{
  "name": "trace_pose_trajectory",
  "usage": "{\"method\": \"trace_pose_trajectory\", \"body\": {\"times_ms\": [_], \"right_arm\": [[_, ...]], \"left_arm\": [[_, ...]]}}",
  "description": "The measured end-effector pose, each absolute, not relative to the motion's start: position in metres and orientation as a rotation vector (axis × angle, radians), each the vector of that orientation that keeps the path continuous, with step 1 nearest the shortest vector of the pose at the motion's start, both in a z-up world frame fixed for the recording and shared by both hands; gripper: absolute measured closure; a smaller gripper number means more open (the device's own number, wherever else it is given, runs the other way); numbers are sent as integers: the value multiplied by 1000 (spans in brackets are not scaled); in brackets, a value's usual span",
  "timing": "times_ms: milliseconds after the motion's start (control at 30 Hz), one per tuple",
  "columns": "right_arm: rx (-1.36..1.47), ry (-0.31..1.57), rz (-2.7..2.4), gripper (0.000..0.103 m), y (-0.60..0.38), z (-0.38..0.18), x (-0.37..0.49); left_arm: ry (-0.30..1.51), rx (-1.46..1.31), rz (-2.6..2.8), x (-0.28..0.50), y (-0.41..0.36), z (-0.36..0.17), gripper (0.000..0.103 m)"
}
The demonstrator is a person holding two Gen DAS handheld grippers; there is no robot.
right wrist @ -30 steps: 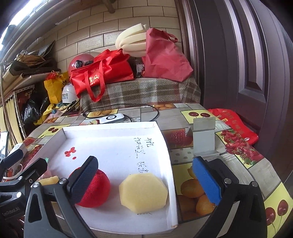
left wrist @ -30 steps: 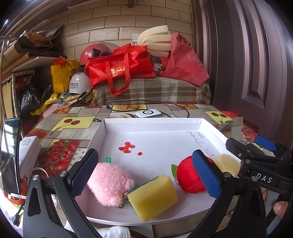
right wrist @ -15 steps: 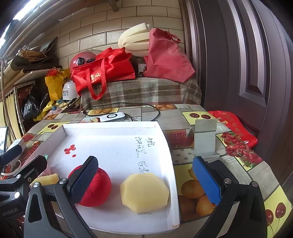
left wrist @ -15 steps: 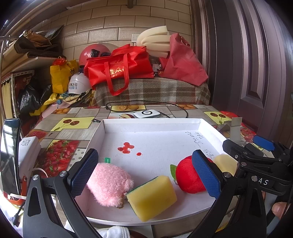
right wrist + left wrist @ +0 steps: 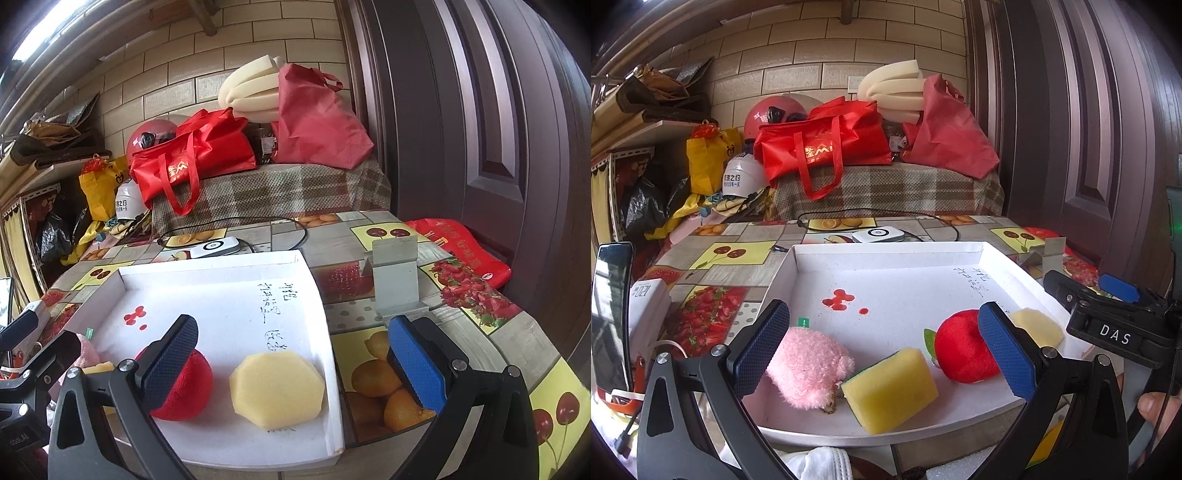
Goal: Organize soft objects
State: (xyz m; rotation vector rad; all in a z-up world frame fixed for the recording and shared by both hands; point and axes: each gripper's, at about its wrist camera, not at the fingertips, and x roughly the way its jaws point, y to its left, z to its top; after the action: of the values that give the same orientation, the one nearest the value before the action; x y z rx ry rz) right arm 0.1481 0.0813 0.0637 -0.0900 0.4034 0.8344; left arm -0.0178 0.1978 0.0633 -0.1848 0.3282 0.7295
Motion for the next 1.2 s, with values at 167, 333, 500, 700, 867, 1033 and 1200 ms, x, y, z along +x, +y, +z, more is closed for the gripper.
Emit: {"method": "trace_pose_trajectory", "body": {"times_ms": [167,333,500,700,867,1033,1200], "right_arm": [[-44,435,807,0,66,61,152],[-7,450,774,0,47,60,152],[39,443,770,0,29,60,149],[108,492,755,0,19,56,160],[194,566,728,0,4,47,172],[254,632,719,0,-8,38,179],[252,634,724,0,-8,39,178]], "left_arm": [[327,-198,722,-27,197,62,0],[247,-282,721,-71,197,62,0],[285,-423,710,-123,217,53,0],[327,-496,758,-168,237,44,0],[378,-477,756,-163,242,40,0],[464,-454,678,-149,243,35,0],[502,-419,654,-140,237,34,0]]}}
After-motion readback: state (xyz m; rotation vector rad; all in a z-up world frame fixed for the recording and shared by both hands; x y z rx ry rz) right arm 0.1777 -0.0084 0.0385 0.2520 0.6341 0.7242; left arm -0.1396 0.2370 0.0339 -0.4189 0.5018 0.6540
